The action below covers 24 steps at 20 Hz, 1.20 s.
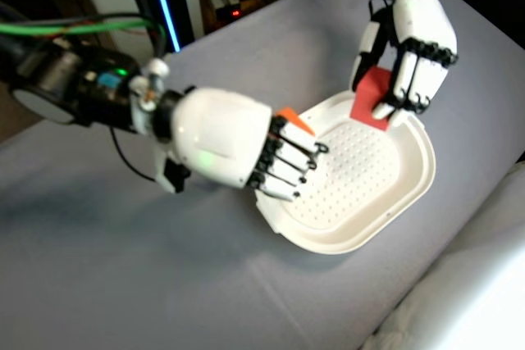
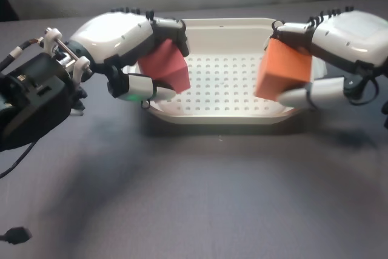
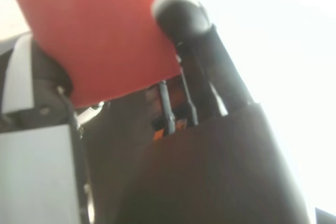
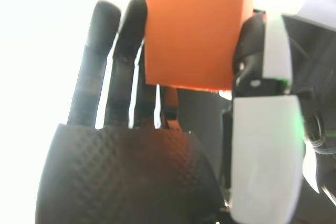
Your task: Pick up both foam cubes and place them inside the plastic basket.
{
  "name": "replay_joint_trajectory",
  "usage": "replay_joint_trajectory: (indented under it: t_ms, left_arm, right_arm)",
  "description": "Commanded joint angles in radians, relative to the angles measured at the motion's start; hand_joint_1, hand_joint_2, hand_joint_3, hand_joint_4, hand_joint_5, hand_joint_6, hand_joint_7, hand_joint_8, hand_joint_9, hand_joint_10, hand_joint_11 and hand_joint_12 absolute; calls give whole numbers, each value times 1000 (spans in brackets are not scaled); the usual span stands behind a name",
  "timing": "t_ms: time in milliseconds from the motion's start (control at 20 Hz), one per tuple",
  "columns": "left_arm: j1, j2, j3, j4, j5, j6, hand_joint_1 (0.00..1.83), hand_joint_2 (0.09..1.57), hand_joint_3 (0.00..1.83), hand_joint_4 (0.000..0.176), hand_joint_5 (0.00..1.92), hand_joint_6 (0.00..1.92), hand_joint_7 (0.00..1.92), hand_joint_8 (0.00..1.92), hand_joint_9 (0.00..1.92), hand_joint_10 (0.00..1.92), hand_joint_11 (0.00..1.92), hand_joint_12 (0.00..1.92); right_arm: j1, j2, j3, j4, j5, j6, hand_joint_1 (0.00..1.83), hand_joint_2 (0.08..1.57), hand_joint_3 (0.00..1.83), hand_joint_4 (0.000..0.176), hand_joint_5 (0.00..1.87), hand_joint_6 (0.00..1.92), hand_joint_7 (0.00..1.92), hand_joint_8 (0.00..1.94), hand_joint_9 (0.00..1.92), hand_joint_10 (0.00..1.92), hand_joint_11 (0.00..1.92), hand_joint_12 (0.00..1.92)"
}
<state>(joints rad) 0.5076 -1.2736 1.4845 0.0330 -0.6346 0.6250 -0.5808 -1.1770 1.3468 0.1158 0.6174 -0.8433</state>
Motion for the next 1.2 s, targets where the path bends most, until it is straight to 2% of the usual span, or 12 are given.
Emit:
replay_joint_trajectory:
  t_ms: [0,100,150,200,300,350,550,650,850,900,1000,1150]
  left_arm:
    - [-12,2,3,-16,-114,1,660,1216,0,0,204,228,299,224,158,711,60,1561]
    - [-10,6,-5,-23,-115,21,563,1124,0,95,22,24,35,17,5,133,1,1399]
    - [-7,9,-8,-24,-118,25,511,1048,0,123,4,4,6,3,0,26,0,1329]
    - [0,21,-18,-38,-141,31,493,977,8,152,0,0,0,0,0,0,0,674]
    - [6,34,-28,-52,-158,38,529,966,1,160,0,0,0,0,0,0,0,134]
    - [15,51,-43,-62,-185,41,565,966,1,165,0,0,0,0,0,0,0,4]
    - [88,125,-124,-100,-353,40,441,1041,32,136,0,0,0,0,0,0,0,0]
    - [157,169,-177,-130,-487,23,469,1208,35,76,0,0,0,0,0,0,0,0]
    - [284,232,-267,-185,-723,7,654,1312,17,51,0,0,0,0,0,0,1,2]
    - [305,241,-280,-195,-761,6,669,1314,14,75,0,0,0,0,0,0,0,0]
    - [357,260,-310,-213,-858,-6,654,1301,6,125,0,0,0,0,0,0,0,0]
    - [398,287,-345,-215,-964,-6,468,1243,0,147,0,0,0,0,0,0,0,262]
  right_arm:
    - [21,5,7,17,114,-7,13,1237,0,66,15,86,92,120,36,478,6,1310]
    - [21,5,7,24,107,-15,0,1126,0,111,0,2,3,4,0,76,0,1137]
    - [21,5,6,24,107,-16,0,1065,27,122,0,0,0,0,0,14,0,1347]
    - [21,6,-4,24,111,-20,0,1062,0,152,0,0,0,0,0,0,0,1885]
    - [21,11,-13,26,120,-22,23,1068,0,129,0,0,0,0,0,0,0,1583]
    - [21,23,-25,28,132,-27,78,1067,2,102,0,0,0,0,0,0,0,153]
    - [14,108,-124,28,245,-40,68,1115,19,145,0,0,0,0,0,0,0,0]
    - [-21,161,-187,28,338,-53,99,1165,29,114,0,0,0,0,0,0,1,0]
    - [-133,257,-301,40,563,-53,104,1265,28,99,0,0,0,0,0,0,0,0]
    - [-155,270,-316,47,607,-53,120,1274,24,70,0,0,0,0,0,0,0,0]
    - [-227,308,-359,66,722,-52,229,1254,5,91,0,0,0,0,0,0,0,0]
    - [-292,344,-398,73,864,-35,287,1230,0,50,0,0,0,0,0,0,0,0]
